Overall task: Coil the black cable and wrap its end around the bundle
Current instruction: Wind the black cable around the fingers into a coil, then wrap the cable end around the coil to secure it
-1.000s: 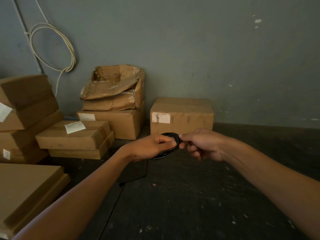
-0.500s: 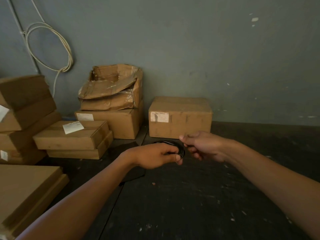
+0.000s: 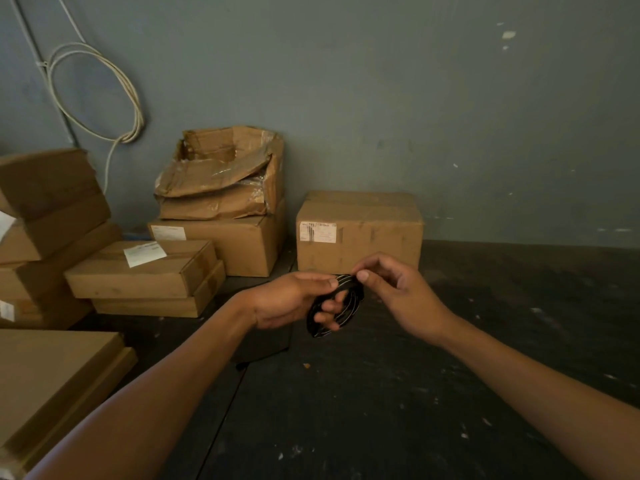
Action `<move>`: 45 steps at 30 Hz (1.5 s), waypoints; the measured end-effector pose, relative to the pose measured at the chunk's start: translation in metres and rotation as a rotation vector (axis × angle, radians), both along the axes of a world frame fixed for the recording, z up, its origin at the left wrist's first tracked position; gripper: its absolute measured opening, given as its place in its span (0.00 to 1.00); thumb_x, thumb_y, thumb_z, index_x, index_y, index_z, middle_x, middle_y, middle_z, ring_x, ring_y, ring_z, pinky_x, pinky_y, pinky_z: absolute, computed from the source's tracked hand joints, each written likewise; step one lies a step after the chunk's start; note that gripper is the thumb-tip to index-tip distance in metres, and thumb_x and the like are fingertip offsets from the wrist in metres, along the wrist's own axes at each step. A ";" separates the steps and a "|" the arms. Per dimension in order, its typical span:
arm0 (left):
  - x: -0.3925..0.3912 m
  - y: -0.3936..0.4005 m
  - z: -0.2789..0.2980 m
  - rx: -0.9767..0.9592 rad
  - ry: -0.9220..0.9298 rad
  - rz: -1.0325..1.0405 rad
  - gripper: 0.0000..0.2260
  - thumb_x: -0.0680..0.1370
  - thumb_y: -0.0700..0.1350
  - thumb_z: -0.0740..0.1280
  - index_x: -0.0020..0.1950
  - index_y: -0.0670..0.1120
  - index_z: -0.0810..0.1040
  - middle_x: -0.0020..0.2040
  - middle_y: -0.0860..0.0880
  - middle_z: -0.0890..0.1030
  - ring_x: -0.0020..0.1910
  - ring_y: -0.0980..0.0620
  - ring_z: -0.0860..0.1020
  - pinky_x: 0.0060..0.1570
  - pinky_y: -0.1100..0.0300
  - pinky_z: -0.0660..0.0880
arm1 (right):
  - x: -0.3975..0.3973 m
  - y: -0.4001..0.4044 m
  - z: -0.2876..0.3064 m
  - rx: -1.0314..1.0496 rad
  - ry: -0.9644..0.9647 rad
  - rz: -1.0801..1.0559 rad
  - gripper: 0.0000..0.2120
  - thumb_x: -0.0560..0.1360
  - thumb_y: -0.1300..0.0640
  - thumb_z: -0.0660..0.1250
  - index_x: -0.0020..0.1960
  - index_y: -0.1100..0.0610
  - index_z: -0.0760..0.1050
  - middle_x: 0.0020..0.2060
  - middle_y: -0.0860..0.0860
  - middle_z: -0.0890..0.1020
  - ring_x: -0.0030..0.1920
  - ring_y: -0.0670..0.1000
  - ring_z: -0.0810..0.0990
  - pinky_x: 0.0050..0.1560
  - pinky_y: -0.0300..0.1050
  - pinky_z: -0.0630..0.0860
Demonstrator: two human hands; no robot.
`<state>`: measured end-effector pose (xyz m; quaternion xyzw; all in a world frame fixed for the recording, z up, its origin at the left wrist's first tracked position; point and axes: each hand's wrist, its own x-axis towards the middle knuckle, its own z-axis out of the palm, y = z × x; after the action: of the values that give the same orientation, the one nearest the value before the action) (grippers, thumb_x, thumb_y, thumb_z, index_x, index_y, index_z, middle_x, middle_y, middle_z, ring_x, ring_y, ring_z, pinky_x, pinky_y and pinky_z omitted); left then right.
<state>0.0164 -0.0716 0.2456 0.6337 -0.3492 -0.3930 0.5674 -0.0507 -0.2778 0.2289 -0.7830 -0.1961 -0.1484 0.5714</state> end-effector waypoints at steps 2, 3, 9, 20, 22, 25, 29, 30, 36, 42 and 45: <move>0.002 0.002 -0.003 -0.066 0.097 0.000 0.09 0.82 0.47 0.58 0.48 0.44 0.75 0.37 0.49 0.69 0.34 0.53 0.69 0.60 0.45 0.72 | -0.002 0.001 -0.003 0.005 0.010 0.022 0.07 0.78 0.58 0.67 0.53 0.47 0.78 0.49 0.44 0.83 0.54 0.44 0.81 0.53 0.38 0.77; 0.003 0.003 -0.005 -0.097 0.143 -0.002 0.09 0.82 0.47 0.58 0.48 0.44 0.75 0.37 0.49 0.69 0.34 0.53 0.69 0.59 0.46 0.72 | -0.003 0.002 -0.005 0.015 0.021 0.036 0.09 0.77 0.58 0.69 0.54 0.47 0.78 0.51 0.45 0.83 0.56 0.46 0.81 0.55 0.41 0.78; 0.004 0.004 -0.015 -0.151 0.248 0.002 0.10 0.81 0.48 0.59 0.46 0.45 0.75 0.36 0.50 0.69 0.34 0.53 0.70 0.59 0.46 0.71 | -0.005 0.010 -0.016 0.018 -0.016 -0.018 0.12 0.77 0.64 0.68 0.57 0.50 0.77 0.50 0.50 0.83 0.53 0.48 0.83 0.57 0.46 0.79; -0.019 -0.014 -0.044 0.020 -0.331 0.360 0.09 0.82 0.48 0.61 0.59 0.48 0.75 0.40 0.51 0.77 0.41 0.53 0.79 0.51 0.54 0.77 | -0.010 0.008 -0.036 -0.337 -0.161 -0.287 0.13 0.78 0.62 0.66 0.62 0.55 0.76 0.51 0.44 0.81 0.51 0.37 0.78 0.51 0.26 0.72; -0.026 -0.019 -0.050 0.065 -0.445 0.412 0.09 0.82 0.47 0.60 0.59 0.48 0.75 0.42 0.50 0.78 0.42 0.54 0.80 0.51 0.53 0.78 | -0.011 0.007 -0.044 -0.375 -0.160 -0.315 0.12 0.78 0.63 0.66 0.61 0.56 0.76 0.51 0.47 0.81 0.51 0.37 0.78 0.51 0.24 0.70; -0.034 -0.025 -0.062 0.113 -0.497 0.450 0.09 0.83 0.47 0.58 0.55 0.47 0.76 0.41 0.50 0.78 0.39 0.57 0.80 0.47 0.58 0.77 | -0.017 0.003 -0.058 -0.378 -0.113 -0.320 0.11 0.78 0.61 0.66 0.58 0.50 0.73 0.48 0.43 0.79 0.50 0.33 0.77 0.48 0.23 0.70; -0.042 -0.031 -0.081 0.145 -0.385 0.426 0.11 0.84 0.46 0.57 0.52 0.43 0.77 0.38 0.49 0.76 0.36 0.56 0.79 0.44 0.61 0.75 | -0.029 0.000 -0.080 -0.383 -0.037 -0.333 0.10 0.78 0.59 0.66 0.53 0.46 0.68 0.42 0.38 0.76 0.47 0.32 0.76 0.43 0.24 0.71; -0.044 -0.032 -0.087 0.126 -0.285 0.415 0.11 0.84 0.45 0.57 0.51 0.42 0.76 0.38 0.49 0.76 0.36 0.55 0.79 0.46 0.57 0.75 | -0.033 -0.001 -0.086 -0.383 -0.023 -0.334 0.09 0.78 0.59 0.66 0.53 0.47 0.69 0.41 0.39 0.75 0.45 0.32 0.76 0.41 0.24 0.70; -0.054 -0.039 -0.123 -0.035 0.368 0.310 0.09 0.83 0.44 0.59 0.51 0.41 0.77 0.34 0.50 0.72 0.31 0.55 0.71 0.40 0.56 0.79 | -0.053 -0.009 -0.111 -0.371 0.084 -0.310 0.09 0.79 0.60 0.65 0.52 0.48 0.69 0.40 0.39 0.75 0.43 0.32 0.76 0.39 0.24 0.69; -0.059 -0.052 -0.155 0.082 0.349 0.246 0.11 0.83 0.49 0.59 0.48 0.44 0.75 0.31 0.54 0.69 0.28 0.57 0.66 0.35 0.59 0.70 | -0.074 -0.022 -0.136 -0.351 0.229 -0.309 0.06 0.79 0.59 0.64 0.56 0.53 0.71 0.43 0.43 0.77 0.44 0.40 0.77 0.43 0.34 0.72; -0.066 -0.061 -0.170 0.175 0.321 0.225 0.13 0.83 0.52 0.58 0.49 0.45 0.75 0.30 0.54 0.69 0.28 0.57 0.67 0.36 0.58 0.71 | -0.085 -0.028 -0.148 -0.356 0.292 -0.308 0.06 0.79 0.60 0.64 0.56 0.54 0.72 0.43 0.45 0.78 0.45 0.41 0.79 0.44 0.36 0.75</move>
<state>-0.0501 -0.1331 0.0759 0.6449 -0.1459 -0.4519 0.5988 -0.1358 -0.3060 0.0812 -0.9047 -0.0132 -0.0824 0.4177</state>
